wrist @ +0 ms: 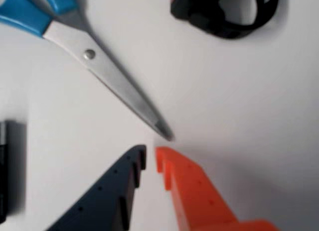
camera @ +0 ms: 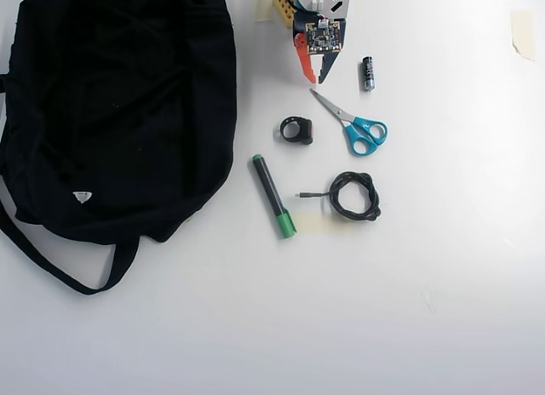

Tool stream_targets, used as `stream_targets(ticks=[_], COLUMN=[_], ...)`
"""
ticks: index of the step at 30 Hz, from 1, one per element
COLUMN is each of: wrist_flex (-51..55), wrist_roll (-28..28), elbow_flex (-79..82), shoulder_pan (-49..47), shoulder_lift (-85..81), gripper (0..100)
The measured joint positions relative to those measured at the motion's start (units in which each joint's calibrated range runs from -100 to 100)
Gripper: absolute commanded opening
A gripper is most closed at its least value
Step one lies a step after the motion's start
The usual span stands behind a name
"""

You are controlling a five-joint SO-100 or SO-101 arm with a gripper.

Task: Put the cable into the black bag

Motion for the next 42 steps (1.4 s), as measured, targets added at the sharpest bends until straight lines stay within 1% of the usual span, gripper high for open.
stream_targets(ticks=[18,22,27,36,42], wrist_flex=[-1.0,-6.4,-11.9,-26.8,-33.4], wrist_roll=[0.0,-0.1,-0.2,-0.2,-0.3], elbow_flex=[0.0,-0.2,-5.0,-21.5,-31.8], shoulder_pan=[0.0,0.0,-0.1,-1.0,-1.0], shoulder_lift=[0.2,2.7,9.9,23.5,34.8], gripper=[2,2,2,2,2])
